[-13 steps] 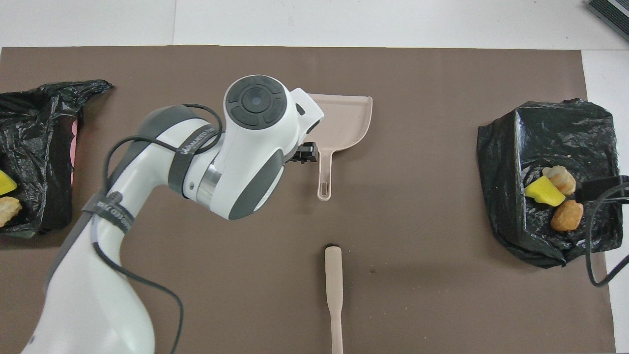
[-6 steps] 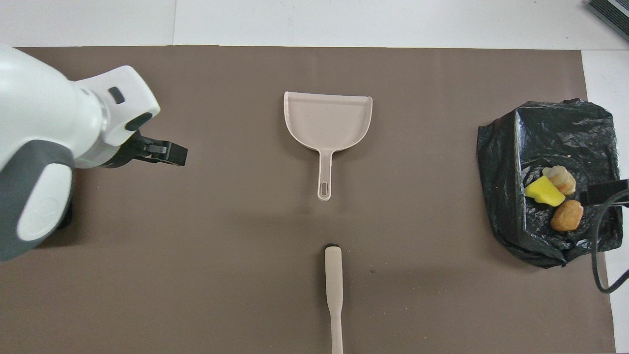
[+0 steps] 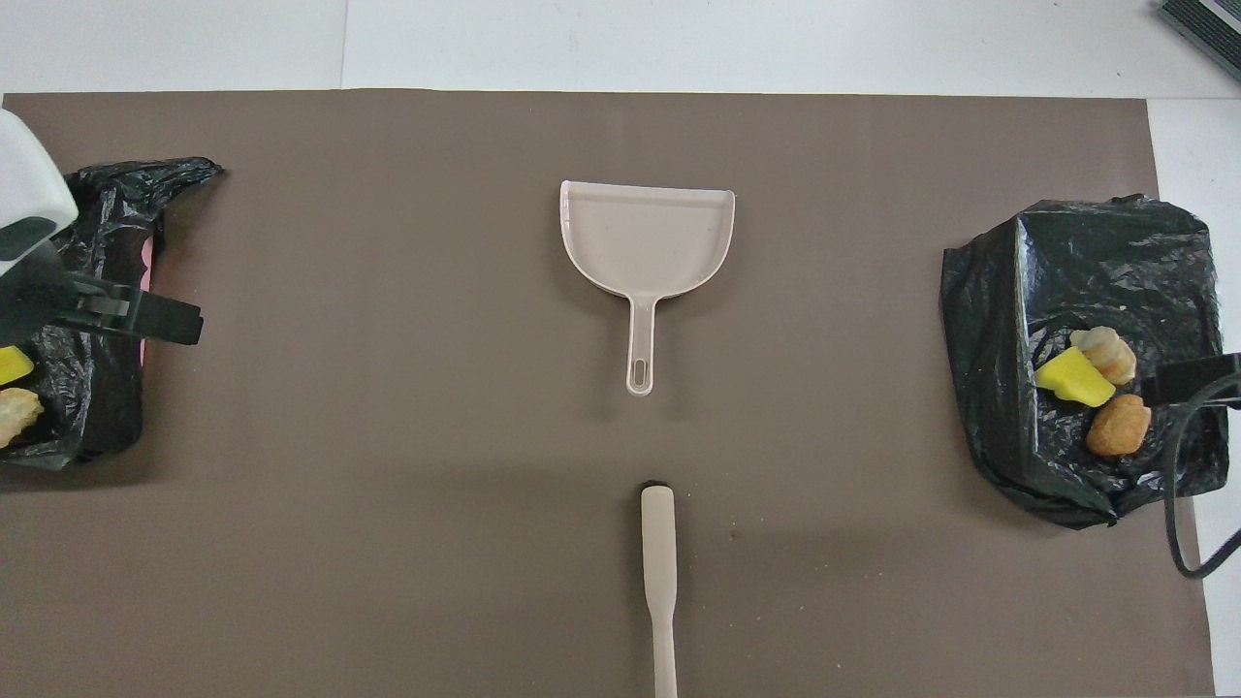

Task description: Sweep and dump trash in bin

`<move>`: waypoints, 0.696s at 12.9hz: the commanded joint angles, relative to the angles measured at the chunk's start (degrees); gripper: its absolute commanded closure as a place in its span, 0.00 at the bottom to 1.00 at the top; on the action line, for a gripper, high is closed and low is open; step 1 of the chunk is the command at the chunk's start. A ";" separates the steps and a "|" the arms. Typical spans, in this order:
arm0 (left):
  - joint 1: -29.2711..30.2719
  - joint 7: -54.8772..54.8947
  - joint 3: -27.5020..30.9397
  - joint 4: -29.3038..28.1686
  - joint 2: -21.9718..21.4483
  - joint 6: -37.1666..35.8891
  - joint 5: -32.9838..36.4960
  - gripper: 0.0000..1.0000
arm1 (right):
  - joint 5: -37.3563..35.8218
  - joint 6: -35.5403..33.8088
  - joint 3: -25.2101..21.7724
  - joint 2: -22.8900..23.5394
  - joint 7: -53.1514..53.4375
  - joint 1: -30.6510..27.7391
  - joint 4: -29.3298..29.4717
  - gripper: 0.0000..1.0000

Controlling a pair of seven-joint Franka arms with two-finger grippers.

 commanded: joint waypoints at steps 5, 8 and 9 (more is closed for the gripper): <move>0.73 0.43 -0.89 -4.12 -3.41 -1.50 -0.61 0.00 | -0.07 0.06 0.13 -0.72 -0.46 -0.01 -0.52 0.00; 1.52 0.70 -0.80 -4.21 -3.50 -1.32 -0.61 0.00 | -0.07 0.06 0.13 -0.72 -0.46 -0.01 -0.52 0.00; 1.52 0.70 -0.80 -4.21 -3.50 -1.67 -0.61 0.00 | -0.07 0.06 0.13 -0.72 -0.46 -0.01 -0.52 0.00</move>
